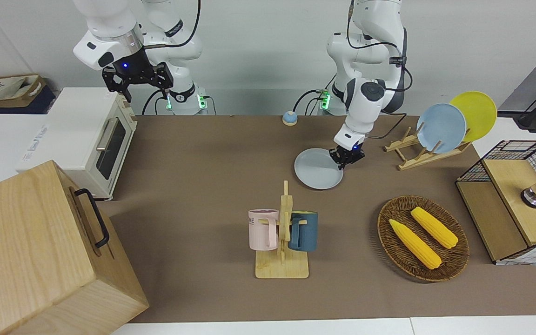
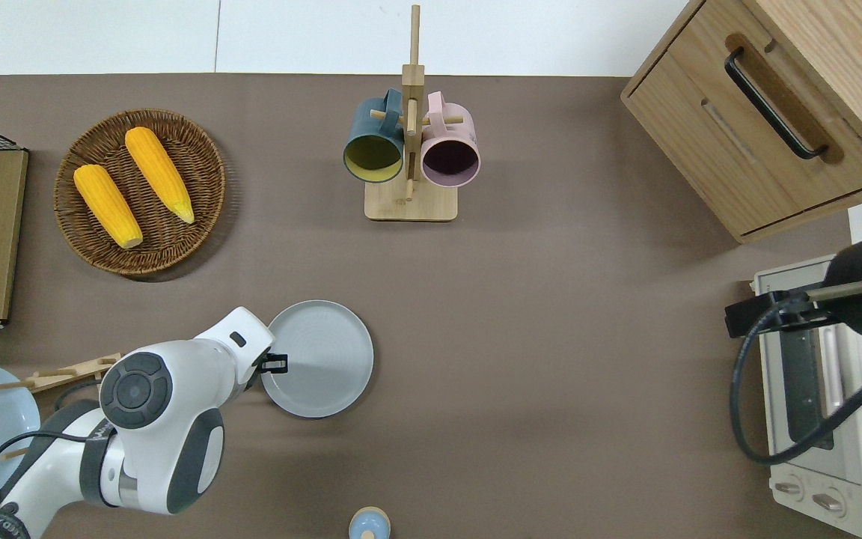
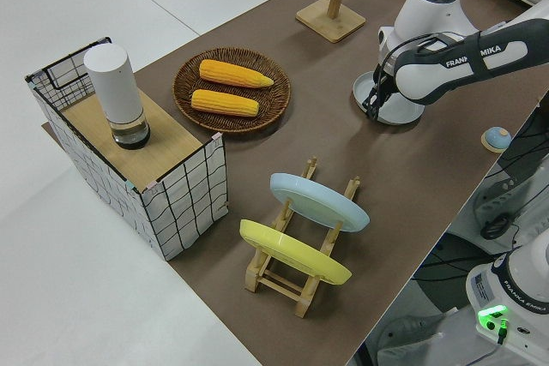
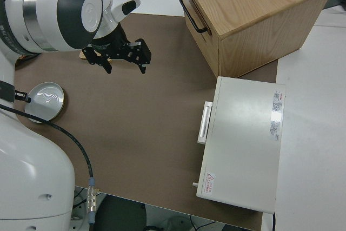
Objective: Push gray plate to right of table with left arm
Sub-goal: 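Push the gray plate across the table with the left gripper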
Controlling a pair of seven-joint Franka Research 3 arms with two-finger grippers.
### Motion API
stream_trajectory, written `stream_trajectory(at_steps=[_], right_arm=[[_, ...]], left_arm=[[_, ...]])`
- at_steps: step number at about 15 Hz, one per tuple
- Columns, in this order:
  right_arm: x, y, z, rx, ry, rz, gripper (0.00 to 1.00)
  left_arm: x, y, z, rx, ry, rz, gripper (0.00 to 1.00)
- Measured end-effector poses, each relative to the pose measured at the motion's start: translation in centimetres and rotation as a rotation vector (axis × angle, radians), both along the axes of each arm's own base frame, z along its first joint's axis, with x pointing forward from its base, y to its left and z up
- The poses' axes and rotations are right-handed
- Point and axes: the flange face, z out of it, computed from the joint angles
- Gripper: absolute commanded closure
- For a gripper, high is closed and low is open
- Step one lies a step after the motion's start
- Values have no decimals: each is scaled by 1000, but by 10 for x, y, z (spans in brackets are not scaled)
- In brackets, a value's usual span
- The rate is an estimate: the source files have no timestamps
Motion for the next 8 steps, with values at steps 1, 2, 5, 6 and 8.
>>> stream_trajectory(at_steps=[1, 2, 5, 6, 8], right_arm=[[0, 0, 0, 0, 0, 0, 17], [0, 0, 0, 0, 0, 0, 17], [0, 0, 0, 0, 0, 0, 17], [0, 0, 0, 0, 0, 0, 17], [0, 0, 0, 0, 0, 0, 17]], left_arm=[[-3, -9, 0, -9, 4, 7, 1000], [-7, -22, -1, -17, 9, 18, 1000], [-16, -56, -2, -25, 16, 43, 1000], [-18, -67, -2, -28, 17, 51, 1000], [-21, -95, -2, -34, 19, 69, 1000]])
